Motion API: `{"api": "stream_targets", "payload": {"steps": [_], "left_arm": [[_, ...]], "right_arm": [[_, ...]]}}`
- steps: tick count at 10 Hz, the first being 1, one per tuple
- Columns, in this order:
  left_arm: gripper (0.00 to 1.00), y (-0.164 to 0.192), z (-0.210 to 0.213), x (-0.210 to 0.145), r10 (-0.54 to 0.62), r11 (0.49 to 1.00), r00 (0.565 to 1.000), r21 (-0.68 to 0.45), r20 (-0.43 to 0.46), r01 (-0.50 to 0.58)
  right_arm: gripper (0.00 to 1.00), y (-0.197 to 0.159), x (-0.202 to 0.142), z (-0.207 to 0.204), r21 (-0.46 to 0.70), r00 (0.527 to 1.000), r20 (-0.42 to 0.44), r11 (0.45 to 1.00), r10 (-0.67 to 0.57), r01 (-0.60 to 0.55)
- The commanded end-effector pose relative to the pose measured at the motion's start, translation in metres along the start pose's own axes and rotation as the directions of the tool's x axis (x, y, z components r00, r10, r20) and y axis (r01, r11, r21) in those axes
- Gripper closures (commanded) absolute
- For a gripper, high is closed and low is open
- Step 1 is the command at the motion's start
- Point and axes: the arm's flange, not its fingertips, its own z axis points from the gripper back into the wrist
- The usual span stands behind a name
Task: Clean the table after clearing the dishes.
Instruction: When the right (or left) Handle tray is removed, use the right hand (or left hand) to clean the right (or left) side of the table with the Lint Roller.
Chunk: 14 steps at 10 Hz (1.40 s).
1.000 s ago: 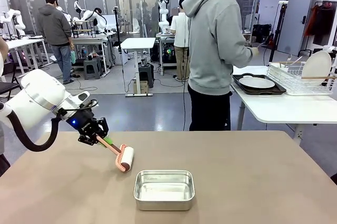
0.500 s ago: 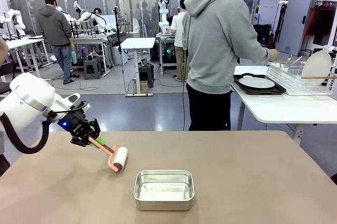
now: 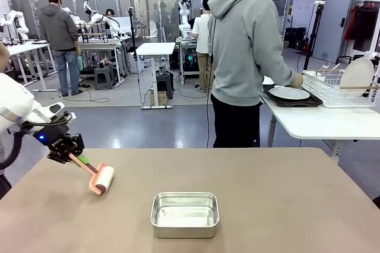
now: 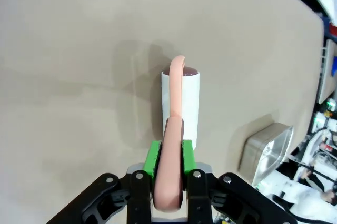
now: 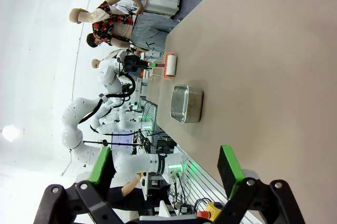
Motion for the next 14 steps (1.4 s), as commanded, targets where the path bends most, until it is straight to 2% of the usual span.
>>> {"api": "stream_targets", "payload": {"steps": [1, 5, 8, 11, 14], "left_arm": [[0.79, 0.038, -0.008, -0.022, 0.026, 0.975, 1.000, 0.223, -0.012, -0.023], [0.79, 0.060, 0.022, -0.033, 0.011, 0.908, 0.999, 0.419, -0.032, 0.003], [0.79, 0.065, 0.031, -0.040, -0.007, 0.853, 0.998, 0.521, -0.058, 0.036], [0.79, 0.054, 0.057, -0.046, -0.017, 0.811, 0.999, 0.585, -0.031, 0.032], [0.79, 0.022, 0.086, -0.051, -0.063, 0.774, 0.998, 0.633, 0.017, 0.038]], "right_arm": [[0.00, 0.003, 0.000, 0.001, 0.002, 1.000, 0.002, 1.000, 0.004, -0.004], [0.00, 0.003, 0.000, 0.001, 0.002, 1.000, 0.002, 1.000, 0.004, -0.004], [0.00, 0.003, 0.000, 0.001, 0.002, 1.000, 0.002, 1.000, 0.004, -0.004], [0.00, 0.003, 0.000, 0.001, 0.002, 1.000, 0.002, 1.000, 0.004, -0.004], [0.00, 0.003, 0.000, 0.001, 0.002, 1.000, 0.002, 1.000, 0.004, -0.004]]}}
